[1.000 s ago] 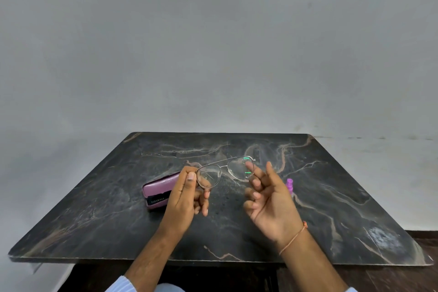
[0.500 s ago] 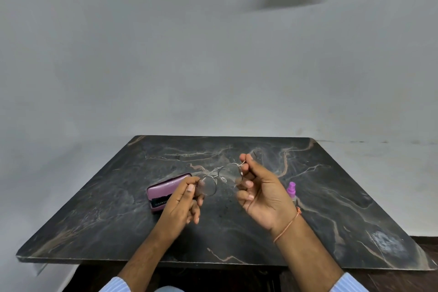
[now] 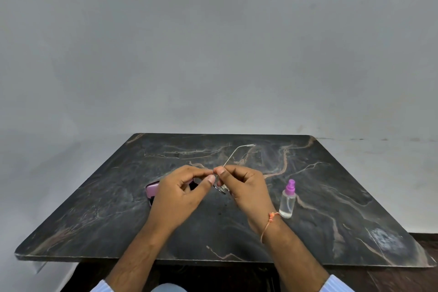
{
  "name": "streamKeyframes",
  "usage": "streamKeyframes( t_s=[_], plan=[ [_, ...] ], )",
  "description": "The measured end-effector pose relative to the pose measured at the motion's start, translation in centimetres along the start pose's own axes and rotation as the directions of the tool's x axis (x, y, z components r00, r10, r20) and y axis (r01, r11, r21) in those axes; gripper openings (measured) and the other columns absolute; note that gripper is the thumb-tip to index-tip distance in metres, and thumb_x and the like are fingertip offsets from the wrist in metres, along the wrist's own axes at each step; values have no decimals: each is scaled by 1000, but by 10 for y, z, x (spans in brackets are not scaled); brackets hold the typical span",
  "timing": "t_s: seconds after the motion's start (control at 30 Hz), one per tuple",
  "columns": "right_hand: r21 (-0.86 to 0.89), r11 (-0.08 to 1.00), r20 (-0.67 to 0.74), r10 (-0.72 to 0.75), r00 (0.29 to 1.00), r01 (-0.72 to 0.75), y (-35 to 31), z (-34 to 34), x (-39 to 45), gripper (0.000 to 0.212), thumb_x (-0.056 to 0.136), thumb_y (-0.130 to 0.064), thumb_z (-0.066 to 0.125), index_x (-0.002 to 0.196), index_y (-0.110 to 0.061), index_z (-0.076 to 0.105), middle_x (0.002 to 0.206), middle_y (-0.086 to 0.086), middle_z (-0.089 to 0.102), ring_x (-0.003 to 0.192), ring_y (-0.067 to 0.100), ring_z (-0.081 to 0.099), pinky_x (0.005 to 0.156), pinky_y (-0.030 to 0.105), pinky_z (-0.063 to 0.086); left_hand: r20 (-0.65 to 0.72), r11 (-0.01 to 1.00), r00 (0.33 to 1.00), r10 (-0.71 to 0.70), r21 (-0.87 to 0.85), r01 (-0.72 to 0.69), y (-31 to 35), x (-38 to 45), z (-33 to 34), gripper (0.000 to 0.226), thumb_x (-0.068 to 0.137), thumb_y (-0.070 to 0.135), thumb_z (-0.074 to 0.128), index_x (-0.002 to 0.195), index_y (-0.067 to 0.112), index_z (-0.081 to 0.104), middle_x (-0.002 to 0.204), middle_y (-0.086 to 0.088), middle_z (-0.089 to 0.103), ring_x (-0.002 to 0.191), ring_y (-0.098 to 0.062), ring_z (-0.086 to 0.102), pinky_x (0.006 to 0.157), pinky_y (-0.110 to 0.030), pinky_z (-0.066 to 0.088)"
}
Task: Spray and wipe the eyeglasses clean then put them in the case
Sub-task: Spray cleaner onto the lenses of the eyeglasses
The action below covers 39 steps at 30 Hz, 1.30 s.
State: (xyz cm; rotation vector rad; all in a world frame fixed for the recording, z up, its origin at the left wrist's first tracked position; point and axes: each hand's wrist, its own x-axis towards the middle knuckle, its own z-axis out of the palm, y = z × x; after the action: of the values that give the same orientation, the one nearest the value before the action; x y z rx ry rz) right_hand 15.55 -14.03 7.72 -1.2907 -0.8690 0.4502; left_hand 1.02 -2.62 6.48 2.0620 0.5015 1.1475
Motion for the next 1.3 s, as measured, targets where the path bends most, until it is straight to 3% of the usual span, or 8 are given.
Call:
streamKeyframes(
  t_s=[0.1, 0.27, 0.43, 0.63, 0.8, 0.97, 1.1, 1.3],
  plan=[
    [-74, 995, -13, -66, 998, 65, 2, 1, 2, 13, 98, -27, 76, 95, -22, 87, 81, -3, 82, 76, 4, 73, 73, 24, 56, -19, 997, 999, 29, 74, -28, 5, 4, -1, 20, 89, 28, 89, 107, 35, 88, 104, 21, 83, 82, 6, 74, 71, -12, 53],
    [-221, 966, -7, -137, 991, 132, 1, 0, 1, 14, 98, -31, 75, 91, -29, 87, 77, -14, 78, 70, -3, 66, 69, 13, 45, 27, 994, 999, 27, 102, -30, 9, 2, 3, 21, 87, 23, 92, 107, 29, 89, 101, 20, 84, 58, 19, 59, 60, 1, 42],
    [-345, 922, -15, -192, 981, 175, 3, -2, 0, 11, 97, -35, 76, 95, -31, 86, 74, -12, 70, 74, 2, 64, 67, 13, 45, -1, 994, 1000, 9, 112, -9, 2, 3, 9, 18, 90, 22, 89, 103, 35, 88, 98, 24, 83, 87, 14, 73, 76, -8, 54],
    [-412, 899, -12, -167, 986, 147, 6, -5, -1, 13, 98, -40, 73, 104, -37, 84, 85, -16, 75, 83, 1, 68, 72, 15, 50, -63, 968, 989, 133, 223, -116, -6, 0, 26, 13, 94, 14, 85, 107, 16, 86, 90, 18, 78, 67, 19, 61, 62, 1, 42],
    [-556, 820, 80, -112, 991, 137, 4, -20, -22, 35, 97, -48, 67, 130, -39, 72, 103, -23, 72, 90, -5, 65, 87, 20, 55, -122, 969, 988, 95, 240, -64, -26, -1, 40, 6, 101, 24, 76, 106, 20, 77, 66, 23, 61, 49, -6, 50, 53, -10, 37],
    [-723, 669, -121, -369, 922, 173, 20, -63, -62, 14, 99, -37, 68, 112, -37, 72, 98, -24, 68, 82, 3, 64, 75, 25, 55, -167, 972, 981, 96, 227, -56, -39, 5, 59, 3, 104, 25, 70, 102, 24, 71, 69, 16, 58, 47, -11, 43, 49, -13, 32],
    [-833, 545, -338, -375, 863, -90, 40, -102, -60, 49, 93, -35, 76, 137, -33, 53, 134, -4, 52, 112, 19, 54, 84, 33, 51, -153, 971, 981, 116, 226, -79, -47, 13, 74, 2, 105, 22, 69, 103, 22, 70, 71, 13, 55, 47, -10, 40, 51, -14, 34],
    [-873, 472, -274, -261, 926, -126, 63, -113, -45, 68, 94, -52, 70, 150, -40, 34, 133, -2, 61, 109, 27, 66, 82, 38, 57, -197, 971, 963, 183, 187, -146, -59, 15, 79, 4, 106, 20, 64, 105, 18, 68, 89, 10, 65, 44, -8, 38, 41, -32, 40]
  ],
)
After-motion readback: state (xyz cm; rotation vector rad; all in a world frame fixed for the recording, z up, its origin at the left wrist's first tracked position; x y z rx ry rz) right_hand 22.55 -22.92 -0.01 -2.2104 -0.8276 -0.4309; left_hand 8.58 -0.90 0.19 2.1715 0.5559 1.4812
